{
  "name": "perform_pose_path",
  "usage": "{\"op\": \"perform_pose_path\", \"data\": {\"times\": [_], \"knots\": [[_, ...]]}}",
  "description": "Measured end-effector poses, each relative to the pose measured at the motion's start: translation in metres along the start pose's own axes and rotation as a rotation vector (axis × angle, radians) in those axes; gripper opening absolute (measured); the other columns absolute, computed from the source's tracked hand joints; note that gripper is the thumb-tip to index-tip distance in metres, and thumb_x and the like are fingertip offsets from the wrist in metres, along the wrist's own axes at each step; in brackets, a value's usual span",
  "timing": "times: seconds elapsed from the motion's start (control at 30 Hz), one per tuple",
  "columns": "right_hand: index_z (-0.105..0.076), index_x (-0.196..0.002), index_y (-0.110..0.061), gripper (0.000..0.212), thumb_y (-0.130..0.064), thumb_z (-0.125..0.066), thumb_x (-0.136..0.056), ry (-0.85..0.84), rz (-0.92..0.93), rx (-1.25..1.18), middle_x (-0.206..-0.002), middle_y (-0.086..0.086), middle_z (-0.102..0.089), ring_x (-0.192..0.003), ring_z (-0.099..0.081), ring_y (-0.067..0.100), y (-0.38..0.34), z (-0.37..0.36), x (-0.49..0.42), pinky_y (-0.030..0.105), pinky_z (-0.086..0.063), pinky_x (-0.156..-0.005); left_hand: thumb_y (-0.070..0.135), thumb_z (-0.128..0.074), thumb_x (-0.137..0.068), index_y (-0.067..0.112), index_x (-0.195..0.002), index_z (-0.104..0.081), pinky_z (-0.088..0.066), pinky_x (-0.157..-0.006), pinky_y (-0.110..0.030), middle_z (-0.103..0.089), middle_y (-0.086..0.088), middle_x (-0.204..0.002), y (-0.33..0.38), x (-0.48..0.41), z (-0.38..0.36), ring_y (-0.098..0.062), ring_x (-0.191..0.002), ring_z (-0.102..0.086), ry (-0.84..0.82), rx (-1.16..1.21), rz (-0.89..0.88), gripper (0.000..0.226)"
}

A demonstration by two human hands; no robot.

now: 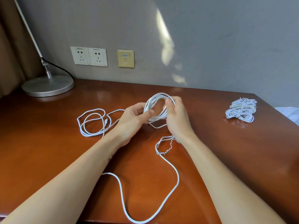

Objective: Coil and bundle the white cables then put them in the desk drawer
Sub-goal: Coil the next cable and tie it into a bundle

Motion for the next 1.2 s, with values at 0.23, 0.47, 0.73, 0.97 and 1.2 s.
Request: {"op": "perform_pose_path", "data": {"times": [0.23,0.47,0.73,0.97,1.2], "knots": [[-0.053,-0.121,-0.018,0.021,-0.032,-0.04,-0.111,0.001,-0.004,-0.062,-0.099,-0.011,-0.058,-0.089,-0.057,0.003,-0.001,-0.003,0.0,0.008,-0.042,-0.071,0.027,-0.058,-0.105,0.016,-0.107,-0.077,-0.056,-0.082,-0.028,-0.077,0.002,-0.098,-0.007,-0.003,0.006,-0.01,-0.087,-0.07,0.099,0.067,0.022,0.022],[-0.054,-0.118,-0.02,0.02,-0.034,-0.041,-0.111,-0.035,-0.016,-0.092,-0.1,-0.007,-0.061,-0.092,-0.061,0.011,0.002,-0.008,-0.001,0.026,-0.051,-0.083,0.022,-0.068,-0.099,0.004,-0.093,-0.079,-0.058,-0.077,-0.029,-0.076,-0.01,-0.09,-0.018,-0.004,0.011,-0.018,-0.082,-0.074,0.13,0.3,0.125,0.022],[-0.06,-0.113,-0.023,0.024,-0.039,-0.043,-0.11,-0.104,0.028,-0.04,-0.086,-0.008,-0.061,-0.075,-0.06,-0.002,-0.001,-0.009,-0.001,0.015,-0.05,-0.068,0.022,-0.06,-0.104,0.015,-0.101,-0.075,-0.064,-0.077,-0.033,-0.079,0.0,-0.086,-0.012,-0.002,0.029,-0.017,-0.08,-0.077,0.281,0.014,0.08,0.016],[-0.067,-0.115,-0.021,0.021,-0.036,-0.055,-0.106,0.007,0.127,-0.053,-0.089,-0.008,-0.072,-0.082,-0.07,0.009,-0.011,0.002,0.002,0.02,-0.058,-0.069,0.025,-0.059,-0.104,0.013,-0.103,-0.073,-0.064,-0.065,-0.031,-0.077,0.0,-0.082,0.001,-0.001,0.04,-0.013,-0.069,-0.076,0.337,-0.256,-0.004,0.018],[-0.068,-0.106,-0.026,0.019,-0.035,-0.051,-0.107,0.081,0.177,0.01,-0.088,-0.015,-0.069,-0.093,-0.063,0.009,-0.015,0.012,0.0,0.022,-0.049,-0.078,0.029,-0.061,-0.104,0.019,-0.102,-0.071,-0.057,-0.059,-0.023,-0.074,0.003,-0.078,0.006,-0.003,0.043,-0.008,-0.061,-0.072,0.326,-0.436,-0.044,0.014]]}}
Point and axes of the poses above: each hand's wrist, its own x-axis away from the middle knuckle, its own z-axis out of the back of the hand, y = z × x, the point moved 10 cm from there along -x, towards the middle knuckle
